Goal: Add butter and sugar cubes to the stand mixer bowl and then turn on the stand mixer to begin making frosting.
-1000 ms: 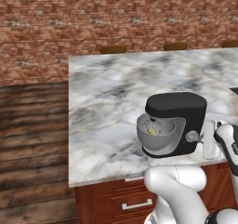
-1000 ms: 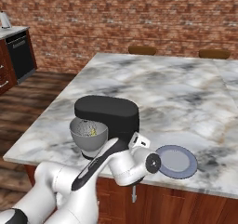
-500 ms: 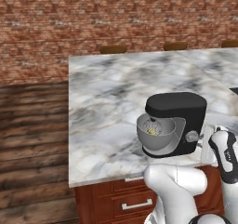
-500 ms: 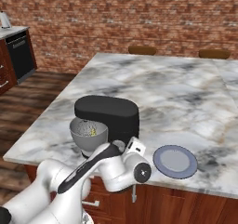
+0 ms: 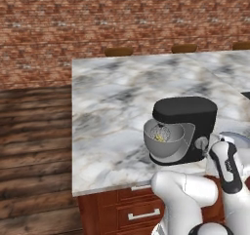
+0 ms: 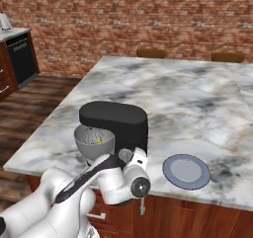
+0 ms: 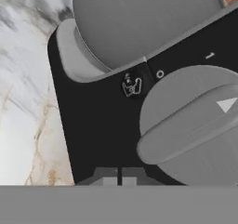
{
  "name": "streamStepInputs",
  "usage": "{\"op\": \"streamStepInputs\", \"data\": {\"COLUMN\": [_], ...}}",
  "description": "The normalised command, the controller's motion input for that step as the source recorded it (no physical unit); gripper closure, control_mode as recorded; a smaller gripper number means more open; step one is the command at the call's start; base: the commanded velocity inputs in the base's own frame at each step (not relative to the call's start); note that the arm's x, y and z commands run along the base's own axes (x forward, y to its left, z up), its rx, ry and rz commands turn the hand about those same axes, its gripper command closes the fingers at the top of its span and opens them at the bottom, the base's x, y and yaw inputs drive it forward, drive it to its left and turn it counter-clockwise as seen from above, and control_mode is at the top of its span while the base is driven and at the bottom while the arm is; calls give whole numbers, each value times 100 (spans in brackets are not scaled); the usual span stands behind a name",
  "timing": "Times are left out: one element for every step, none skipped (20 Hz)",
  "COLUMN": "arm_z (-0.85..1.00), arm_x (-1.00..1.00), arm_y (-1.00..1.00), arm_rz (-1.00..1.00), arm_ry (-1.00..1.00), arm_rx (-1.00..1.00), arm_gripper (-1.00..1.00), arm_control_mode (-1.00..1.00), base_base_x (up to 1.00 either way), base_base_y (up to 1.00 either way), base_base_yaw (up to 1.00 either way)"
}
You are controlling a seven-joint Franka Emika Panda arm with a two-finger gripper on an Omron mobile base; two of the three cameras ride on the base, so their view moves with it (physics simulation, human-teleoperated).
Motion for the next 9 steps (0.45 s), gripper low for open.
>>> {"op": "streamStepInputs", "data": {"arm_z": [0,19,14,18,13,15,23,26,26], "arm_x": [73,64,68,66,71,74,68,59,54], "arm_y": [100,100,100,100,100,100,100,100,100], "arm_rz": [0,0,0,0,0,0,0,0,2], "arm_ry": [-26,-31,-29,-30,-29,-24,-21,-18,-17], "arm_rx": [-18,-16,-17,-14,-13,-12,-8,-8,-7], "arm_gripper": [100,100,100,100,100,100,100,100,100], "arm_control_mode": [-100,-100,-100,-100,-100,-100,-100,-100,-100], "base_base_x": [0,0,0,0,0,0,0,0,0], "base_base_y": [0,0,0,0,0,0,0,0,0], "base_base_yaw": [0,0,0,0,0,0,0,0,0]}}
